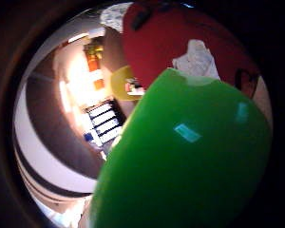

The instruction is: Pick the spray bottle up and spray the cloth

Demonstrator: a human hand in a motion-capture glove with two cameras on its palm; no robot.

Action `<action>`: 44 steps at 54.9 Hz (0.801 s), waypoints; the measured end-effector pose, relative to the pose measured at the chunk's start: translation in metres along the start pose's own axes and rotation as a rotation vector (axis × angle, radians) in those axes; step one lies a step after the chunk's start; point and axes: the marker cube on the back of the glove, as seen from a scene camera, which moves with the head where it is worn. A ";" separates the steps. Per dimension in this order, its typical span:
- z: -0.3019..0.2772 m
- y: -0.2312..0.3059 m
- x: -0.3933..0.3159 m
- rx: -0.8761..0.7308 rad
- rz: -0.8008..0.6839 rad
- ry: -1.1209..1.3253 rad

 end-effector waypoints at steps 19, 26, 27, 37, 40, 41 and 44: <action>0.063 -0.054 -0.026 -0.285 0.266 0.419; 0.086 -0.067 -0.025 -0.354 0.324 0.509; 0.088 -0.069 -0.024 -0.355 0.333 0.521; 0.113 -0.087 -0.013 -0.386 0.416 0.615; 0.113 -0.091 -0.010 -0.399 0.424 0.604; 0.113 -0.092 -0.009 -0.404 0.423 0.600; 0.113 -0.092 -0.011 -0.417 0.419 0.583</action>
